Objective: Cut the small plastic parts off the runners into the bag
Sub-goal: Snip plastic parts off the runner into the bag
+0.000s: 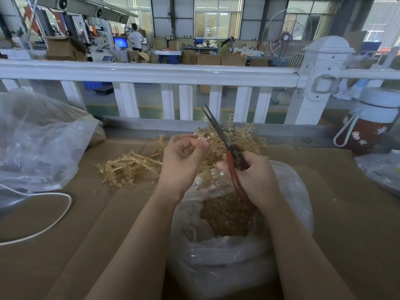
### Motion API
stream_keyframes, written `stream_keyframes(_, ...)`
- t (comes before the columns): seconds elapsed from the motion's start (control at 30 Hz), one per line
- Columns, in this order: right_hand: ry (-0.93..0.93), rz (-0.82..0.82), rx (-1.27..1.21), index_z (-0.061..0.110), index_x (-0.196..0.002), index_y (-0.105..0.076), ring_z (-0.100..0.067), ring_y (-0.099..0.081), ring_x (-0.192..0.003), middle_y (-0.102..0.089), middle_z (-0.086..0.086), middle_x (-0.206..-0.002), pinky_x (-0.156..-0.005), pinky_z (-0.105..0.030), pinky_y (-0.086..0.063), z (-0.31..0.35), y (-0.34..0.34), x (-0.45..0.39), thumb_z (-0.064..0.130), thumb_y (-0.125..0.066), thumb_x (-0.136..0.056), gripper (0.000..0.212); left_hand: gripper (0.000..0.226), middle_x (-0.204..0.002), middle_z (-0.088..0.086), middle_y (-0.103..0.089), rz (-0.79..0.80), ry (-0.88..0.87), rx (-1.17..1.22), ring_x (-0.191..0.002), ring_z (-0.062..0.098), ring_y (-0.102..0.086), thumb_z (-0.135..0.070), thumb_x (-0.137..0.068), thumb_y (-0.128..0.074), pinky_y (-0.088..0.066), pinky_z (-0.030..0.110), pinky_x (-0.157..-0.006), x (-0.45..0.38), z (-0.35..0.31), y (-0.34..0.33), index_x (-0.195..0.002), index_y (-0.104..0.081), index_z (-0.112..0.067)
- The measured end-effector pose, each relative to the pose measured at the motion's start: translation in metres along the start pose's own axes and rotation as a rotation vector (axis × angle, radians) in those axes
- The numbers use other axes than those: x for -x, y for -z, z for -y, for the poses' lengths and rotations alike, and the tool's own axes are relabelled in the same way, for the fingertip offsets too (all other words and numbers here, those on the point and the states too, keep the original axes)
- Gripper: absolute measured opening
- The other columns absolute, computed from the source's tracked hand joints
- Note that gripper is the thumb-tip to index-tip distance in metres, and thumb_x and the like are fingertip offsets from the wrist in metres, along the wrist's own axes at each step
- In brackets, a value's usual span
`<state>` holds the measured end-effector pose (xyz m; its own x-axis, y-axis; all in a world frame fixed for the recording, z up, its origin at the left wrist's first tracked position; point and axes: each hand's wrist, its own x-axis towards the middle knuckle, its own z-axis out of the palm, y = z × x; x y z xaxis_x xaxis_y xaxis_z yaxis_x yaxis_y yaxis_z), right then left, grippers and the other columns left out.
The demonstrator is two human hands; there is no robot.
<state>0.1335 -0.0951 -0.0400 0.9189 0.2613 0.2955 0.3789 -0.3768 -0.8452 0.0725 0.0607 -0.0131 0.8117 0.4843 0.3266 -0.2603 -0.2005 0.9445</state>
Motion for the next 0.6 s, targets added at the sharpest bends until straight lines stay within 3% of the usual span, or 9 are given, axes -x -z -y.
stream_keyframes(0.17, 0.095, -0.032, 0.125, 0.046, -0.086, -0.061, 0.018, -0.056, -0.086, -0.061, 0.044, -0.09, -0.064, -0.02, -0.04, 0.001, 0.0001, 0.0017, 0.088, -0.06, -0.059, 0.05, 0.02, -0.107, -0.005, -0.056, -0.043, -0.064, -0.078, -0.114, 0.024, -0.054, -0.031, -0.093, -0.065, -0.042, 0.051, -0.106, 0.0002, 0.0005, 0.0029, -0.074, -0.063, -0.028)
stream_keyframes(0.4, 0.181, -0.003, 0.263, 0.042, -0.098, -0.06, 0.008, -0.058, -0.081, -0.064, 0.028, -0.082, -0.064, -0.016, -0.042, -0.0064, -0.0022, 0.0015, 0.089, -0.061, -0.065, 0.057, 0.013, -0.104, -0.005, -0.058, -0.016, -0.102, -0.094, -0.116, 0.03, -0.052, -0.025, -0.093, -0.065, -0.039, 0.055, -0.106, -0.0038, 0.0069, 0.0047, -0.088, -0.067, -0.013)
stream_keyframes(0.6, 0.175, 0.021, 0.268, 0.043, -0.1, -0.061, 0.01, -0.057, -0.08, -0.063, 0.03, -0.082, -0.064, -0.014, -0.039, -0.0053, -0.0012, 0.0026, 0.094, -0.057, -0.062, 0.063, 0.011, -0.103, -0.006, -0.06, 0.021, -0.112, -0.063, -0.113, 0.022, -0.054, -0.021, -0.095, -0.064, -0.041, 0.046, -0.105, -0.0025, 0.0079, 0.0063, -0.085, -0.069, -0.02)
